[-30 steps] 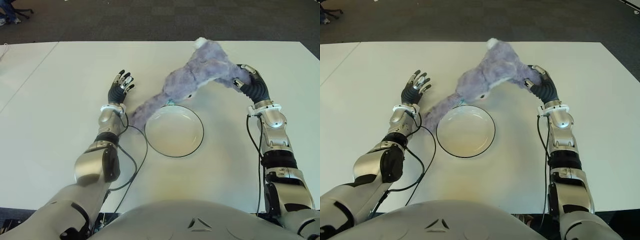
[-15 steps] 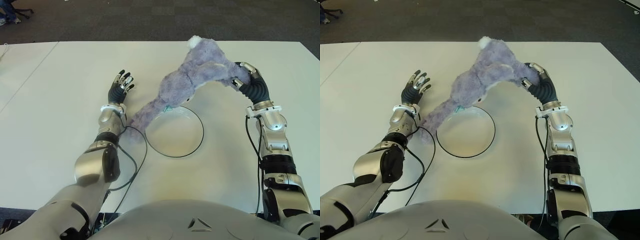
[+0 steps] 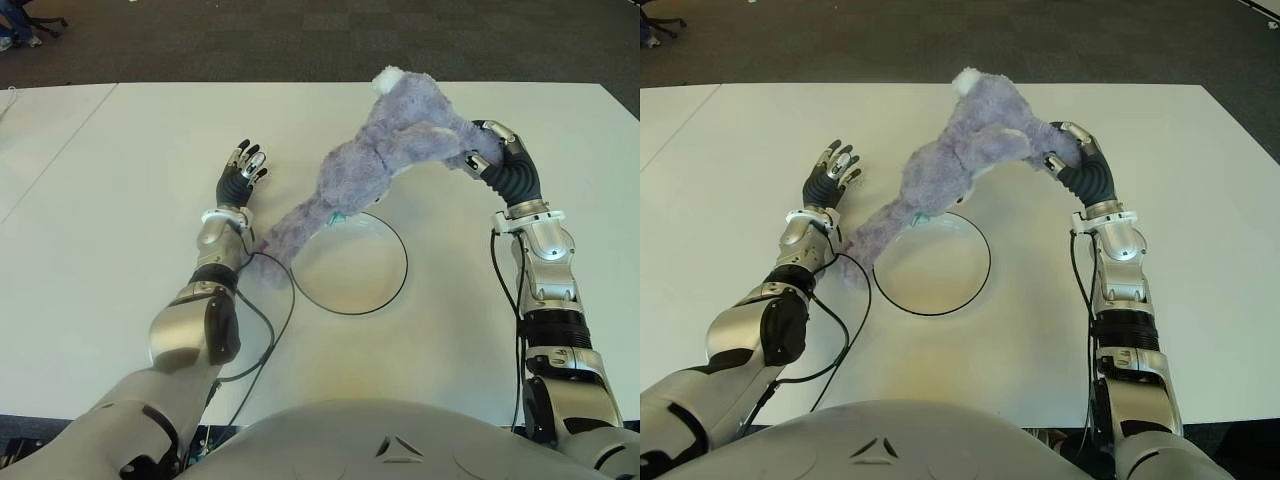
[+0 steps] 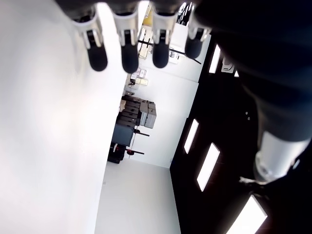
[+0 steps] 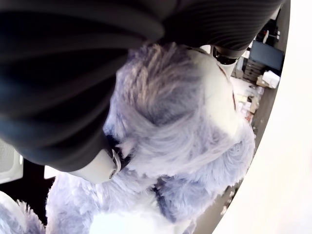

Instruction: Put the doll into the plate.

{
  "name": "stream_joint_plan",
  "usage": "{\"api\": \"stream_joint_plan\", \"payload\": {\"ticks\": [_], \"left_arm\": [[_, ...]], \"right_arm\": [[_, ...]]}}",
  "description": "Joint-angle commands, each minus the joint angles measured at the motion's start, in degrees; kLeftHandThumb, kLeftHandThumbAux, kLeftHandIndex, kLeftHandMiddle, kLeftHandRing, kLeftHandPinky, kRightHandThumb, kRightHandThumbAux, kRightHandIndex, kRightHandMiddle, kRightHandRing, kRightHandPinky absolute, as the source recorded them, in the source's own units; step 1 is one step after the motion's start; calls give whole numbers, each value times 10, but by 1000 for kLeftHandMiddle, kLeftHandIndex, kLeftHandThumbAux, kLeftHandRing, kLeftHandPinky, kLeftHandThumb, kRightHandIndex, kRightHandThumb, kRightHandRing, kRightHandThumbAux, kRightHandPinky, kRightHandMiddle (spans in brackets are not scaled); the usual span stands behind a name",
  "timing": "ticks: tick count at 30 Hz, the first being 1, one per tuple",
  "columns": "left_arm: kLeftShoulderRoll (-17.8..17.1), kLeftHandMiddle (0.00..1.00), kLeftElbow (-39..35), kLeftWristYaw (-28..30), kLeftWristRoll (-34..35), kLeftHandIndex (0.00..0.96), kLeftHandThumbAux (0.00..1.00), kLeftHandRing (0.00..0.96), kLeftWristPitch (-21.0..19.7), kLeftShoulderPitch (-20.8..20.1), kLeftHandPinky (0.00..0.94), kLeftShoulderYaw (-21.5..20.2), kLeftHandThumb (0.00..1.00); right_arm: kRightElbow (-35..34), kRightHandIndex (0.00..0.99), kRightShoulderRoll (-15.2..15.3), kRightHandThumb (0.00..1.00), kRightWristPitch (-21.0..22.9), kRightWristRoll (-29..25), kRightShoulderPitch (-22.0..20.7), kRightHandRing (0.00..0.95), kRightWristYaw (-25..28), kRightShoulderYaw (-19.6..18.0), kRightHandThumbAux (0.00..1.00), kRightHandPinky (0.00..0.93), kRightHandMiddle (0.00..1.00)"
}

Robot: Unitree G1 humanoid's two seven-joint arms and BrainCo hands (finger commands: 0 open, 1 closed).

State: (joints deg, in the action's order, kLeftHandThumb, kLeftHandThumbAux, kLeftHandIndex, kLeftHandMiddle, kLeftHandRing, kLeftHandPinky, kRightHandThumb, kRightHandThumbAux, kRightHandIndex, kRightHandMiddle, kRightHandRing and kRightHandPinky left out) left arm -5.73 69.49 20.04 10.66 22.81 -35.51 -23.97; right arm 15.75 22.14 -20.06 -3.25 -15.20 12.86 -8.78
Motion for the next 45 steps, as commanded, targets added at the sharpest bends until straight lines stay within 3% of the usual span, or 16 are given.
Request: {"api": "stream_joint_plan", "payload": {"ticks": [1,23,35,40,45], "left_arm": [[35,111,79,-11,-3,67,662,122,-71,127,157,-2,0],[34,105,79,-11,-3,70,681,120,-77,127,150,0,0],[33,107,79,-13,-5,74,690,121,-79,126,159,2,1],[32,110,79,-14,-4,77,690,124,-80,125,158,1,8],[33,111,79,-15,-4,77,689,126,-81,124,159,0,11]], "right_arm": [[-12,440,-17,701,1,-25,9,860,-5,-15,713,853,847],[-98,439,-64,702,-60,-52,33,854,-12,-33,716,846,836],[-181,438,-81,706,-49,-93,55,874,9,-24,716,874,852],[-206,438,-88,705,-53,-66,83,880,10,-5,717,877,857],[-196,438,-93,698,-105,28,93,883,-18,16,719,872,860]]}}
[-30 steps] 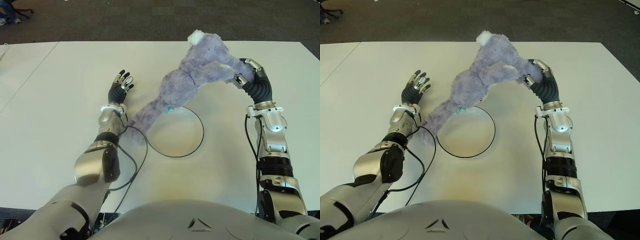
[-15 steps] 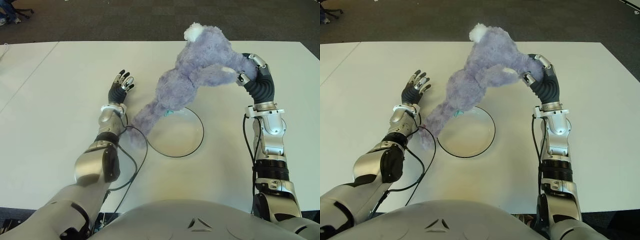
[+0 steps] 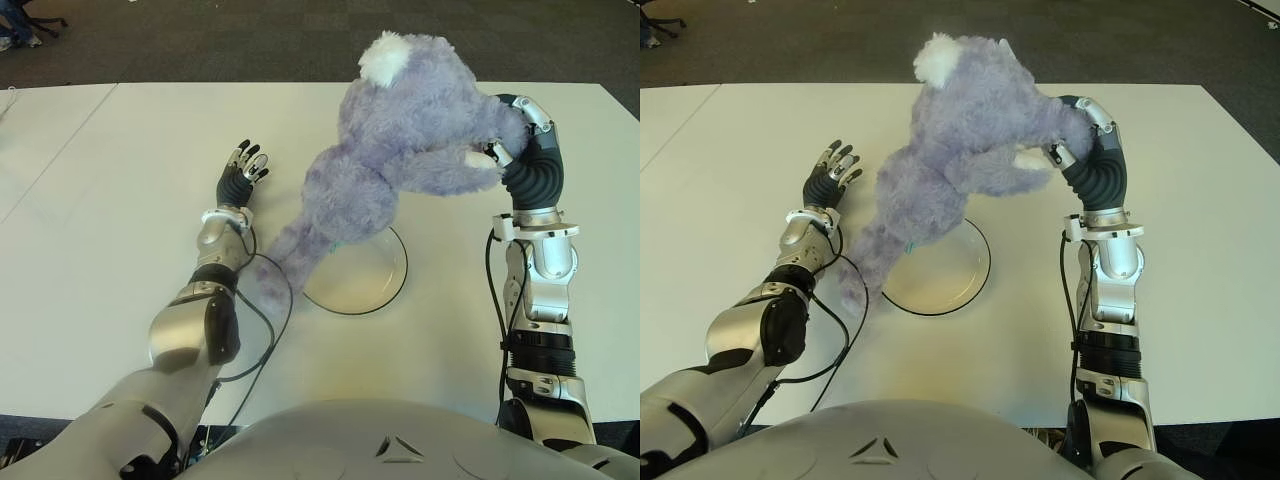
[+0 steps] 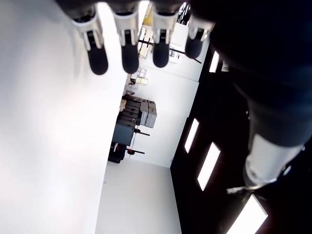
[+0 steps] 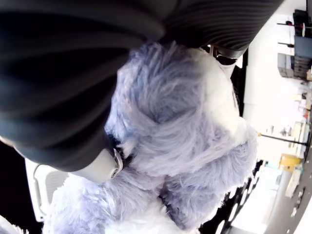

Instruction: Put the doll into the plate.

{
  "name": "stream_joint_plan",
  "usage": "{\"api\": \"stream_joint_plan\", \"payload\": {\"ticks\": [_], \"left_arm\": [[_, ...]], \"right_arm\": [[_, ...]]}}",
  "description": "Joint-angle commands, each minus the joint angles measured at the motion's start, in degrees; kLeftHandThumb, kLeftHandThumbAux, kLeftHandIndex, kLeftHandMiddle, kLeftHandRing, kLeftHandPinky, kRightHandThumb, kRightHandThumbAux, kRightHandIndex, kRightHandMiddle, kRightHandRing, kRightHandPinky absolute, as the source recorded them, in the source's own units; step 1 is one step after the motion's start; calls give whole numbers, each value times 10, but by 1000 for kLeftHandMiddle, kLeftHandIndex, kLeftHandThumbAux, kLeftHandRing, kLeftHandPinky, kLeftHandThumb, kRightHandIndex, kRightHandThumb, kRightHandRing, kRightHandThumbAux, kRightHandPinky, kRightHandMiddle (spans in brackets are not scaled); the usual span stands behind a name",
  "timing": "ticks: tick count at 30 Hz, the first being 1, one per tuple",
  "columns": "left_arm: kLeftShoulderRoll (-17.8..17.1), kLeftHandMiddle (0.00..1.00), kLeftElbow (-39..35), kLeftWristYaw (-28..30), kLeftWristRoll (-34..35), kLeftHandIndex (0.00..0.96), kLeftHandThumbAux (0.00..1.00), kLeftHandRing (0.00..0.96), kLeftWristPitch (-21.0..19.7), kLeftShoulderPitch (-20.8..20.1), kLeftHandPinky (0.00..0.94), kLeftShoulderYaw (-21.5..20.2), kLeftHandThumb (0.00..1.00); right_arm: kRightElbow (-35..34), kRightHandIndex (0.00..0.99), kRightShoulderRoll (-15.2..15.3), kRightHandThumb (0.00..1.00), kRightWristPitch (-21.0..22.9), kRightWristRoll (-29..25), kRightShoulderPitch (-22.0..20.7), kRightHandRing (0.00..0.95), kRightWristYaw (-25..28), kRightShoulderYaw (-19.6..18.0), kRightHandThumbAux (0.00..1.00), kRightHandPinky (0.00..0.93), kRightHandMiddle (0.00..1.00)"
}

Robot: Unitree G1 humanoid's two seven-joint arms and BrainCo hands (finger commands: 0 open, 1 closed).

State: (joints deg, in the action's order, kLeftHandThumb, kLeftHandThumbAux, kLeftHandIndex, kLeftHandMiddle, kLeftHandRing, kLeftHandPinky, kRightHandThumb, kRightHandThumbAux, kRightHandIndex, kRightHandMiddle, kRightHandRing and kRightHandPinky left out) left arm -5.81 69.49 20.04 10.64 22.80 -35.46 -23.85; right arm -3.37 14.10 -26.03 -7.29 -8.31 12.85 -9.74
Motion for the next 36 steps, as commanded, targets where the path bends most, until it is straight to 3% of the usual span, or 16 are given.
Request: {"api": "stream_joint_plan", "payload": {"ticks": [1,6,18,27,30,36], "left_arm": [[34,111,79,-15,-3,78,689,127,-80,124,161,-1,11],[35,113,79,-13,-1,82,681,125,-78,124,154,-3,0],[36,111,79,-12,-1,77,681,122,-78,125,151,-3,0],[37,106,79,-16,-2,68,658,113,-77,125,127,-2,0],[39,119,79,-11,3,79,642,127,-75,125,170,-7,0],[39,126,79,-1,9,84,633,129,-75,126,155,-12,0]], "right_arm": [[-1,438,-13,697,-54,81,22,883,-23,27,720,872,861],[14,436,-9,688,-90,128,15,884,-41,31,725,868,867],[15,435,-7,680,-85,168,18,889,-58,43,727,883,881],[8,435,-12,680,-48,157,28,886,-38,80,728,870,880],[27,435,-7,680,-28,140,32,875,-16,93,729,855,867],[55,435,-1,681,-17,121,30,872,5,99,729,858,863]]}}
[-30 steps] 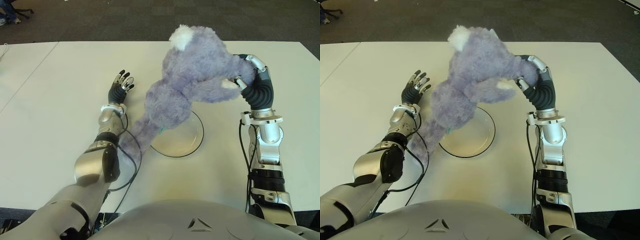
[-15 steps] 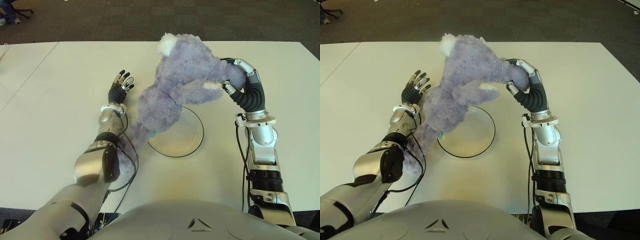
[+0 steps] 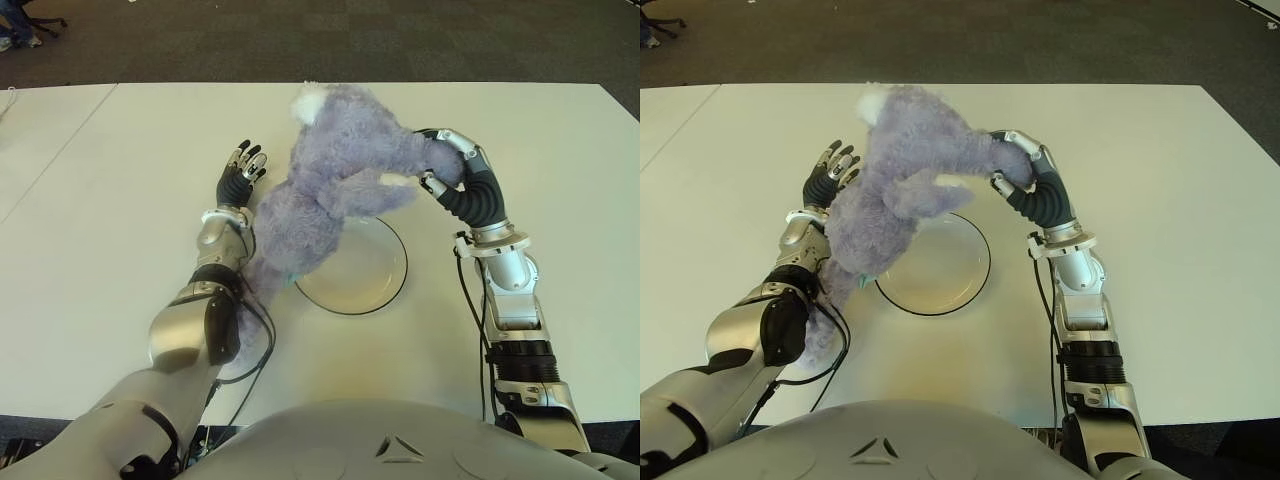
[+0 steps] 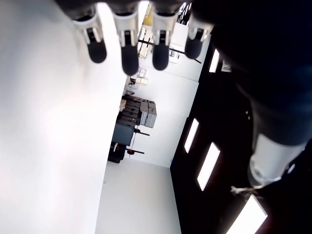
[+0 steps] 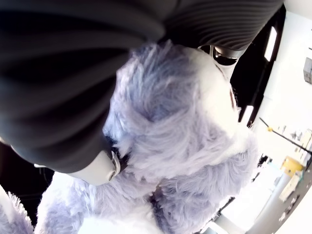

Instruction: Put the doll into the plate.

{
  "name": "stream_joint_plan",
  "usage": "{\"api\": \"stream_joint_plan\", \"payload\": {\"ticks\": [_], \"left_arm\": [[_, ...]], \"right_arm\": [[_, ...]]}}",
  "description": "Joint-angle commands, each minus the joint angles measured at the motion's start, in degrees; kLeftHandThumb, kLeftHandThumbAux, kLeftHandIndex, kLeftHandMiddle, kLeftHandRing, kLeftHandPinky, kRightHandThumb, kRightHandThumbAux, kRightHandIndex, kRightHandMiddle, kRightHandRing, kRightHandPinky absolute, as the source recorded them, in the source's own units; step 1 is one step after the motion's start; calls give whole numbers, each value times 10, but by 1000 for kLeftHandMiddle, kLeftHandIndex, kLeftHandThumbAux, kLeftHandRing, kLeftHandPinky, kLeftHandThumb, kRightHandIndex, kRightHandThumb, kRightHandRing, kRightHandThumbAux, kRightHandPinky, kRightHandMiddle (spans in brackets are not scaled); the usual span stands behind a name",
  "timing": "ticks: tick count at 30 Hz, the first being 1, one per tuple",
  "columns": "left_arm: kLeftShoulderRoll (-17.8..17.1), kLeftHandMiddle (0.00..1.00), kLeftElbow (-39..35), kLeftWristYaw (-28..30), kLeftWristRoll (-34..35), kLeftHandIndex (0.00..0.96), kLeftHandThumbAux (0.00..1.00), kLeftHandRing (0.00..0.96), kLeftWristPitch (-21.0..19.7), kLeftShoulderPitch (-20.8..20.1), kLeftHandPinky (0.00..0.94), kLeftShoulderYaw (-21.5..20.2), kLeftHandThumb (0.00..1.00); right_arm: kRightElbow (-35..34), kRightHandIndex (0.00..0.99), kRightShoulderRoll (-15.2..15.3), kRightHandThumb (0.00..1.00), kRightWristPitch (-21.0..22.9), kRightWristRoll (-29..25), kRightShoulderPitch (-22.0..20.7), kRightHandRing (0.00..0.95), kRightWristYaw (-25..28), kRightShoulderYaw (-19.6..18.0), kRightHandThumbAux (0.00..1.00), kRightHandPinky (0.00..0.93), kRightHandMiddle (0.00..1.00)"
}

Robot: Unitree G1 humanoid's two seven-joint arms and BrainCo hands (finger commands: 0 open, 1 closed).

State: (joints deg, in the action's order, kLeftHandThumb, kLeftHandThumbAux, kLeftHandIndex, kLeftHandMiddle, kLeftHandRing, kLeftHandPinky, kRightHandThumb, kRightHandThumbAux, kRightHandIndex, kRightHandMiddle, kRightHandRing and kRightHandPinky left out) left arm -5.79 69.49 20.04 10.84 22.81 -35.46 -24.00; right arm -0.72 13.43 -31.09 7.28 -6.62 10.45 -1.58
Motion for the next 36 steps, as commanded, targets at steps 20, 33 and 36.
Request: {"api": "stream_joint_plan", "payload": {"ticks": [20,33,36], "left_arm": [[40,124,78,7,10,78,620,127,-70,130,153,-12,0],[40,124,78,9,10,79,607,126,-70,130,157,-12,0],[40,116,78,9,10,74,610,118,-71,130,143,-11,0]], "right_arm": [[21,436,15,683,83,21,91,885,43,48,726,884,879],[34,818,45,248,80,88,157,893,19,69,744,891,893],[28,815,52,275,89,89,183,888,23,74,744,886,890]]}}
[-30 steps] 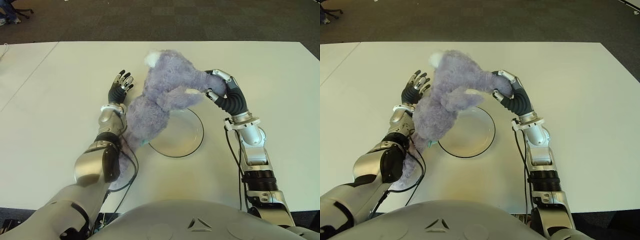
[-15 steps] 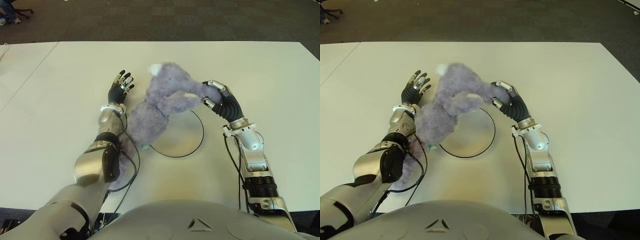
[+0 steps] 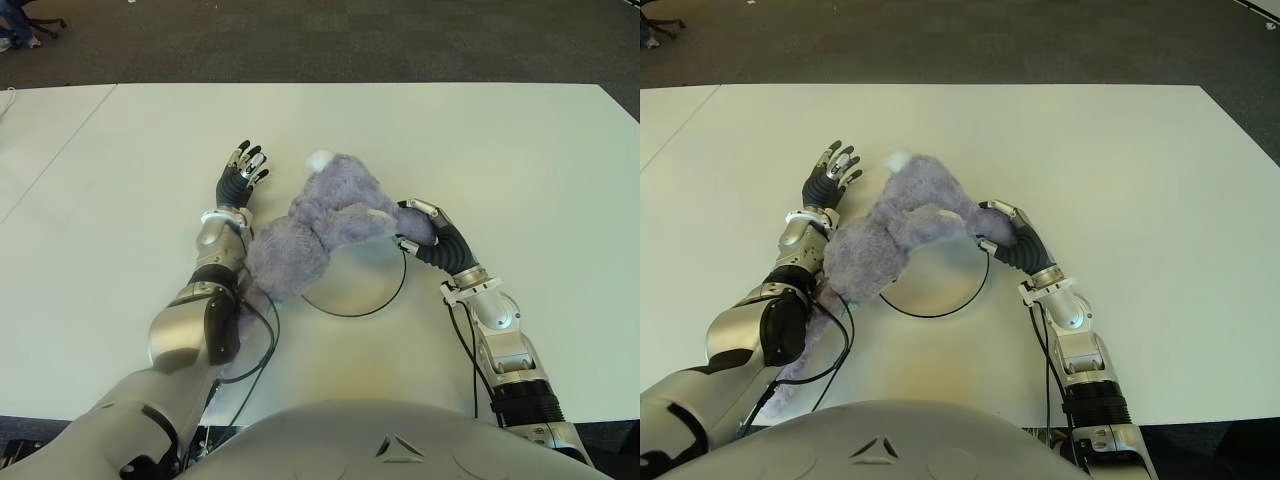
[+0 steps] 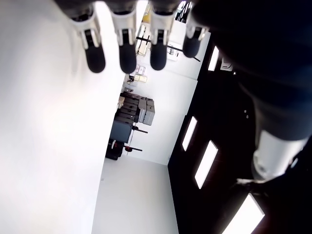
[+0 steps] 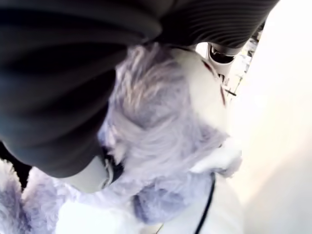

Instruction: Put the doll into the plate.

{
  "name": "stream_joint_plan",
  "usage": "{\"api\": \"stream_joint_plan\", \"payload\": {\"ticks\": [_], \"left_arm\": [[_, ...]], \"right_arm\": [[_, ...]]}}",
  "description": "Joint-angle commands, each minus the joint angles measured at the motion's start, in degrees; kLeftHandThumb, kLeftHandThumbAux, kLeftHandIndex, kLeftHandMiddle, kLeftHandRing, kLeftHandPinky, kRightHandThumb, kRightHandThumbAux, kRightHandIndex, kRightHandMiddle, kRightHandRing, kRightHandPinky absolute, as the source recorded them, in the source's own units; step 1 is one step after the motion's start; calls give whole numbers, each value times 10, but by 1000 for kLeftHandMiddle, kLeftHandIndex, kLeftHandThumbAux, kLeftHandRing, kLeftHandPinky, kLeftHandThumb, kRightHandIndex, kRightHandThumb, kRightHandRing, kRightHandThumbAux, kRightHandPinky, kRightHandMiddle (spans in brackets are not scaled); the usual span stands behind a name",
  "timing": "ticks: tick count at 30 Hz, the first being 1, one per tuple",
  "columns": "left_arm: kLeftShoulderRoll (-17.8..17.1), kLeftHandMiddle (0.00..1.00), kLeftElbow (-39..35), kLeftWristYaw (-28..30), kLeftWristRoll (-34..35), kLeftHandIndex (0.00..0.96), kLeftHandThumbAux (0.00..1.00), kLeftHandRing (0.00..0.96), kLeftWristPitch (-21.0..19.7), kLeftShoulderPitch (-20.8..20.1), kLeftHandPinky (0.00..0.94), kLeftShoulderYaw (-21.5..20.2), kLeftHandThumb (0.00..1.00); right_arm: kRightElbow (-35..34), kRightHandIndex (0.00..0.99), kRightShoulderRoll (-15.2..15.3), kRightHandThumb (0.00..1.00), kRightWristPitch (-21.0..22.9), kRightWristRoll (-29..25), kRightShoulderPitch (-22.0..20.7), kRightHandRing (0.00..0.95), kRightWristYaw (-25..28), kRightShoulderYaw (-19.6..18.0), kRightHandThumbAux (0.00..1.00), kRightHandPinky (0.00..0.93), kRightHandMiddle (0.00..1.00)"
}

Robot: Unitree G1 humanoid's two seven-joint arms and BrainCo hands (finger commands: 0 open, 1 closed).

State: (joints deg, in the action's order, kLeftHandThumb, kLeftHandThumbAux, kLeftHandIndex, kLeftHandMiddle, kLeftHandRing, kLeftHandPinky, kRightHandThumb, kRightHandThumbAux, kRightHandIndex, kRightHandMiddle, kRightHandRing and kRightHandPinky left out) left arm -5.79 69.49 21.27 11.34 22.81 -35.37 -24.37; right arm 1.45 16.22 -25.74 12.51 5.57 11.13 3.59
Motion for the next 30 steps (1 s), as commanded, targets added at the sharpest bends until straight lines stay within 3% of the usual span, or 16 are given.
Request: {"api": "stream_joint_plan", "payload": {"ticks": [1,7,14,30], "left_arm": [[40,114,78,-3,4,73,610,117,-71,129,140,-8,0],[40,124,78,-6,3,73,620,124,-72,127,158,-6,0],[40,130,79,-6,5,84,628,131,-76,125,160,-8,0],[39,122,79,-9,4,81,626,127,-78,124,152,-8,0]], "right_arm": [[5,815,25,280,38,36,67,888,18,24,744,886,889],[27,805,34,318,60,26,91,877,36,37,770,869,885],[37,791,35,336,94,24,84,867,38,46,795,833,877],[79,779,34,368,109,40,73,862,11,69,784,846,872]]}}
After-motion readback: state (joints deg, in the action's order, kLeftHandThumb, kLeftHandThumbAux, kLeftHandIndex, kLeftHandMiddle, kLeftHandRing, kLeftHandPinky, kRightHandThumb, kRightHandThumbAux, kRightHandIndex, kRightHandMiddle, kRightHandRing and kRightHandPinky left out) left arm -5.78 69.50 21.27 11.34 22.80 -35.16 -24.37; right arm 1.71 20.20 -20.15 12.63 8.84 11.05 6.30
